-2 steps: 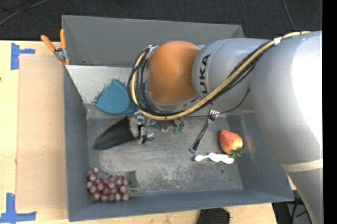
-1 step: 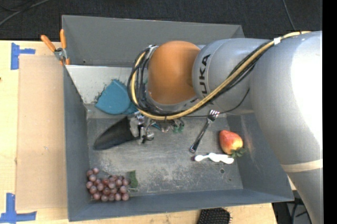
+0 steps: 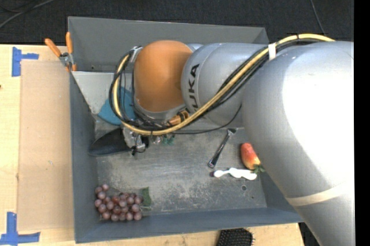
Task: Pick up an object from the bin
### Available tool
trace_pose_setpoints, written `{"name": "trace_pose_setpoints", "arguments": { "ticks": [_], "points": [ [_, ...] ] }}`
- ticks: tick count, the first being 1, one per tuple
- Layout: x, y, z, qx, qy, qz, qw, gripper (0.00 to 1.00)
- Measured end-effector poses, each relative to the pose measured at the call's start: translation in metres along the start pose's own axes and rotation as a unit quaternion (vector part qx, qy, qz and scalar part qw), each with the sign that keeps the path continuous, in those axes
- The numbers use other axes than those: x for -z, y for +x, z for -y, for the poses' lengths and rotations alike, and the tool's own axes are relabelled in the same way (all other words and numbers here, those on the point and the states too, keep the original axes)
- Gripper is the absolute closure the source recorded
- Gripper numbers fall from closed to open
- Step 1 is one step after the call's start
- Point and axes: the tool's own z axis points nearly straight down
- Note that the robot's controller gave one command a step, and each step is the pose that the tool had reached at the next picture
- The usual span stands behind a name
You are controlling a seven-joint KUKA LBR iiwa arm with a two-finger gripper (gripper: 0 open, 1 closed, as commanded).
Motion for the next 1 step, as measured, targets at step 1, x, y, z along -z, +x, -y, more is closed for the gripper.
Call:
{"name": "trace_pose_setpoints", "arguments": {
  "ticks": [1],
  "points": [
    [-0.0002, 0.0065, 0.0015, -0.003, -0.003, 0.0033, 1.0, 1.0]
  ]
}}
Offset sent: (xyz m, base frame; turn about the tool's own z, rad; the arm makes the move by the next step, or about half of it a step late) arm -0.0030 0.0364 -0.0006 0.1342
